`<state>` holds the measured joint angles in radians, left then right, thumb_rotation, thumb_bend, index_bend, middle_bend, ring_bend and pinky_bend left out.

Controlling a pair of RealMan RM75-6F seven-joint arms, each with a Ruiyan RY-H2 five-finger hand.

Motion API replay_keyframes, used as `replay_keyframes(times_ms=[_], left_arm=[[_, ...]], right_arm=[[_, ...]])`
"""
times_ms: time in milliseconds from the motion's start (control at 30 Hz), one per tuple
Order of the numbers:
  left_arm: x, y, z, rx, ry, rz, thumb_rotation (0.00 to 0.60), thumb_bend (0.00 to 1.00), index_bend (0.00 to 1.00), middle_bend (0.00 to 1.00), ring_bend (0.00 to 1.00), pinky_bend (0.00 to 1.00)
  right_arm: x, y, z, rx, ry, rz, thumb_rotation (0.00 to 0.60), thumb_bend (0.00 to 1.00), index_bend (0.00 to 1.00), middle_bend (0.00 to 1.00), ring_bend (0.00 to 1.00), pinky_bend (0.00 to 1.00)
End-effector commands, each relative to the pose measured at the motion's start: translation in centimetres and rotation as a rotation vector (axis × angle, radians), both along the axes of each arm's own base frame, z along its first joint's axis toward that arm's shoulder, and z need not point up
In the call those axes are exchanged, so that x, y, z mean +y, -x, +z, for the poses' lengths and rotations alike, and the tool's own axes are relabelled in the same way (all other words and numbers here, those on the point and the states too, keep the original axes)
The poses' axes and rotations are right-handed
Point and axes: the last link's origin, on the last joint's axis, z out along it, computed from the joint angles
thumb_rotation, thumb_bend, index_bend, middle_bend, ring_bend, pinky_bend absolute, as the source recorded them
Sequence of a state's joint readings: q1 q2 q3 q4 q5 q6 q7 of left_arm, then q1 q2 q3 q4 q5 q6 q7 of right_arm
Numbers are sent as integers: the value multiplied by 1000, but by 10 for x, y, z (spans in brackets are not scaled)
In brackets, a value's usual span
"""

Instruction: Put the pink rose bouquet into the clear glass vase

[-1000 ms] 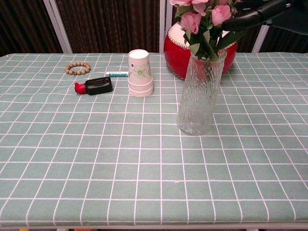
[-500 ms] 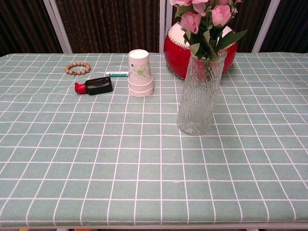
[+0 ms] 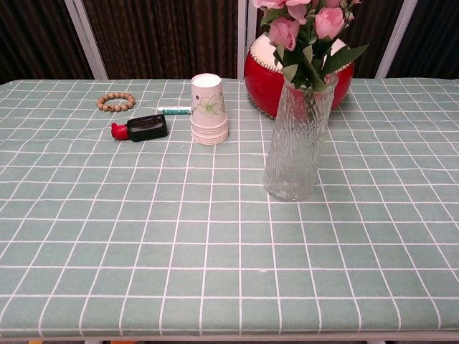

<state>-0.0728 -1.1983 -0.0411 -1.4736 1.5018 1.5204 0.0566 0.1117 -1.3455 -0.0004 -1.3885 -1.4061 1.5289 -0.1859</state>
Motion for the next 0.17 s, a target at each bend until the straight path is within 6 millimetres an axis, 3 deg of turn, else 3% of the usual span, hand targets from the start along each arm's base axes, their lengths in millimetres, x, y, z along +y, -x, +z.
replay_keyframes(times_ms=[33, 167], left_arm=[[-1, 1, 0, -4, -5, 3, 600, 0, 101, 25, 0, 176], [0, 3, -2, -7, 2, 5, 600, 0, 101, 25, 0, 177]], right_arm=[[14, -13, 5, 28, 17, 27, 600, 54, 0, 0, 0, 0], [19, -17, 5, 19, 20, 18, 600, 54, 0, 0, 0, 0]])
